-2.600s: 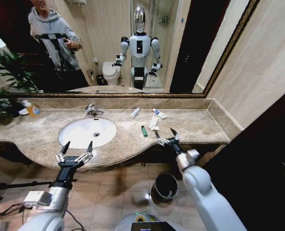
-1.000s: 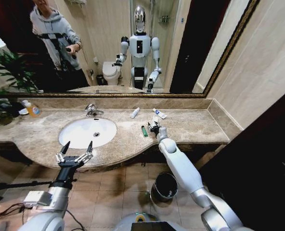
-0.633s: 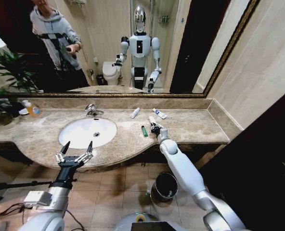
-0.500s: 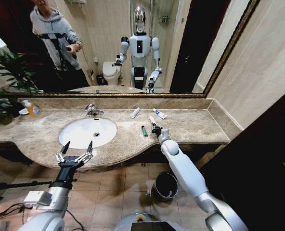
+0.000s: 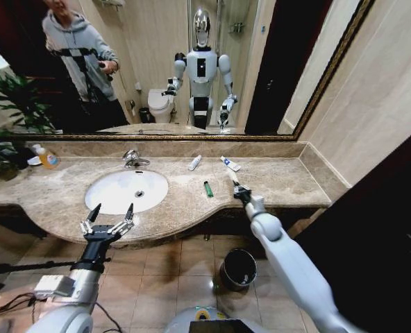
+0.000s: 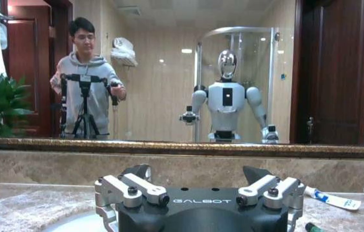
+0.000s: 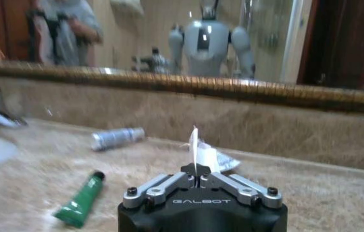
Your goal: Pick up the trash from the sink and place it in the trash bin.
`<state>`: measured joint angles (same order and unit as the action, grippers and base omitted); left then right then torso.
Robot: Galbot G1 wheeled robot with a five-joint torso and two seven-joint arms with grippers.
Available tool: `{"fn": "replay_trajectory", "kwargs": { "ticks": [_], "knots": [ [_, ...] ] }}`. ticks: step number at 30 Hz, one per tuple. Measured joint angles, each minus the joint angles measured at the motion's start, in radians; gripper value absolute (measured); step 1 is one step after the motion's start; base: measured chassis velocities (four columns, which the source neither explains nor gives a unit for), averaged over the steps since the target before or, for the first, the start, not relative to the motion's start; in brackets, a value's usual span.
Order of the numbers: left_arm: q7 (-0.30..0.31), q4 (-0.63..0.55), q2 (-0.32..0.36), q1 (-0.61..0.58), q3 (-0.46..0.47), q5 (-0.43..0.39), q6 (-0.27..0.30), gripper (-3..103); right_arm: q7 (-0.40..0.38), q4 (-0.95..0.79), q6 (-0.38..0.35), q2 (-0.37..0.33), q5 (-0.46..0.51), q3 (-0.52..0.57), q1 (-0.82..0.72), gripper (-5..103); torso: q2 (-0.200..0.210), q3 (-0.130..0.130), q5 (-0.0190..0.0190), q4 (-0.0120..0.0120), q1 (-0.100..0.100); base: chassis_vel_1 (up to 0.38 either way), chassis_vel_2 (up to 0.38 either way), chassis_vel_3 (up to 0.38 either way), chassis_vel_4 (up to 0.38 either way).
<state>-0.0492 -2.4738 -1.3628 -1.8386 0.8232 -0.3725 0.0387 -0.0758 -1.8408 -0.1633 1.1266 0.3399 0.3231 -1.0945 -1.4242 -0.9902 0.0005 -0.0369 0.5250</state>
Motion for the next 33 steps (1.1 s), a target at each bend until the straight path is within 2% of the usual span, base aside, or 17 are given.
{"fn": "replay_trajectory", "kwargs": {
  "ticks": [1, 4, 5, 7, 9, 10, 15, 17, 18, 25, 28, 29, 33],
  "knots": [
    [0.0, 0.0, 0.0, 0.0, 0.0, 0.0, 0.0, 100, 0.01, -0.041, 0.025, -0.005, -0.006, 0.027, -0.049, 0, 0.0, 0.0, -0.0001, 0.0, 0.0, 0.0, 0.0, 0.0, 0.0],
    [0.0, 0.0, 0.0, 0.0, 0.0, 0.0, 0.0, 100, 0.018, -0.109, 0.042, -0.001, -0.016, 0.081, -0.14, 0, 0.0, 0.0, -0.0004, 0.0001, 0.0, 0.0, 0.0, 0.0, 0.0],
    [0.0, 0.0, 0.0, 0.0, 0.0, 0.0, 0.0, 100, 0.02, -0.162, 0.049, 0.014, -0.019, 0.119, -0.217, 0, 0.0, 0.0, -0.0002, 0.0004, 0.0, 0.0, 0.0, 0.0, 0.0],
    [0.0, 0.0, 0.0, 0.0, 0.0, 0.0, 0.0, 100, 0.022, -0.186, 0.056, 0.024, -0.022, 0.136, -0.256, 0, 0.0, 0.0, -0.0001, 0.0002, 0.0, 0.0, 0.0, 0.0, 0.0],
    [0.0, 0.0, 0.0, 0.0, 0.0, 0.0, 0.0, 100, 0.033, -0.233, 0.097, 0.055, -0.042, 0.172, -0.363, 0, 0.0, 0.0, -0.0003, 0.0002, 0.0, 0.0, 0.0, 0.0, 0.0],
    [0.0, 0.0, 0.0, 0.0, 0.0, 0.0, 0.0, 100, 0.033, -0.233, 0.097, 0.055, -0.042, 0.172, -0.363, 0, 0.0, 0.0, -0.0003, 0.0002, 0.0, 0.0, 0.0, 0.0, 0.0],
    [0.0, 0.0, 0.0, 0.0, 0.0, 0.0, 0.0, 100, 0.055, -0.211, 0.197, 0.104, -0.088, 0.187, -0.519, 0, 0.0, 0.0, -0.0004, 0.0002, 0.0, 0.0, 0.0, 0.0, 0.0],
    [0.0, 0.0, 0.0, 0.0, 0.0, 0.0, 0.0, 100, 0.057, -0.202, 0.206, 0.108, -0.093, 0.187, -0.528, 0, 0.0, 0.0, -0.0004, 0.0002, 0.0, 0.0, 0.0, 0.0, 0.0],
    [0.0, 0.0, 0.0, 0.0, 0.0, 0.0, 0.0, 100, 0.069, -0.144, 0.245, 0.132, -0.122, 0.178, -0.559, 0, 0.0, 0.0, -0.0004, 0.0002, 0.0, 0.0, 0.0, 0.0, 0.0],
    [0.0, 0.0, 0.0, 0.0, 0.0, 0.0, 0.0, 100, 0.086, 0.037, 0.289, 0.165, -0.144, 0.151, -0.573, 0, 0.0, 0.0, -0.0006, 0.0002, 0.0, 0.0, 0.0, 0.0, 0.0],
    [0.0, 0.0, 0.0, 0.0, 0.0, 0.0, 0.0, 100, 0.106, 0.238, 0.352, 0.176, -0.224, 0.143, -0.511, 0, 0.0, 0.0, -0.0004, 0.0001, 0.0, 0.0, 0.0, 0.0, 0.0],
    [0.0, 0.0, 0.0, 0.0, 0.0, 0.0, 0.0, 100, 0.106, 0.238, 0.352, 0.176, -0.224, 0.143, -0.511, 0, 0.0, 0.0, -0.0004, 0.0001, 0.0, 0.0, 0.0, 0.0, 0.0],
    [0.0, 0.0, 0.0, 0.0, 0.0, 0.0, 0.0, 100, 0.131, 0.456, 0.375, 0.183, -0.267, 0.125, -0.425, 0, 0.0, 0.0, -0.0005, 0.0001, 0.0, 0.0, 0.0, 0.0, 0.0]
  ]
}}
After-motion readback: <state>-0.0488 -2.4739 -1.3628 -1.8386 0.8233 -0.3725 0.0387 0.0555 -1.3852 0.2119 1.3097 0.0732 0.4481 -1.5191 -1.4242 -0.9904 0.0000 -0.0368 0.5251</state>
